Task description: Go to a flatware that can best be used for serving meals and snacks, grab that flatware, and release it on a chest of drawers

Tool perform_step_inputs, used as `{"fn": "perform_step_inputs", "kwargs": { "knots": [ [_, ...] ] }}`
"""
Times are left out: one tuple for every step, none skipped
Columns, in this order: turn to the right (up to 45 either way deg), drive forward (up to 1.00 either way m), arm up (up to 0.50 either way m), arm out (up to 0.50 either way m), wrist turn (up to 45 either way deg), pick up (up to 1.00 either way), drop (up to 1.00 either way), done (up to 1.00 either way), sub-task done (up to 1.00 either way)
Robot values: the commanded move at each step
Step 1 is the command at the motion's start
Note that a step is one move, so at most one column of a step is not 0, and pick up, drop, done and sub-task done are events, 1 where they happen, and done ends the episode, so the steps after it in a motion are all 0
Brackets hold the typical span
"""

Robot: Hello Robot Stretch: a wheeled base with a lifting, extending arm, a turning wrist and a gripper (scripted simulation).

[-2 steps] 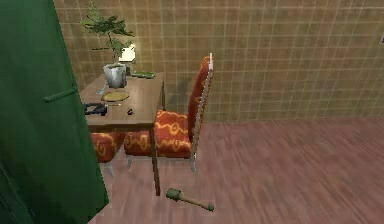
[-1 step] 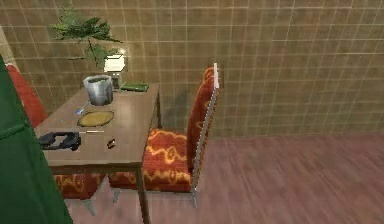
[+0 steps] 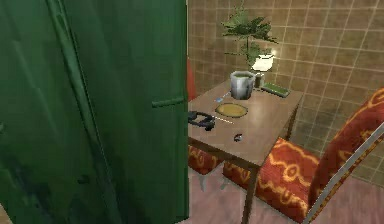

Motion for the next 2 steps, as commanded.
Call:
{"fn": "perform_step_inputs", "kwargs": {
  "knots": [
    [0.0,0.40,0.00,0.00,0.0,0.00,0.00,0.00,0.00],
    [-45.0,0.00,0.00,0.00,0.0,0.00,0.00,0.00,0.00]
  ]
}}
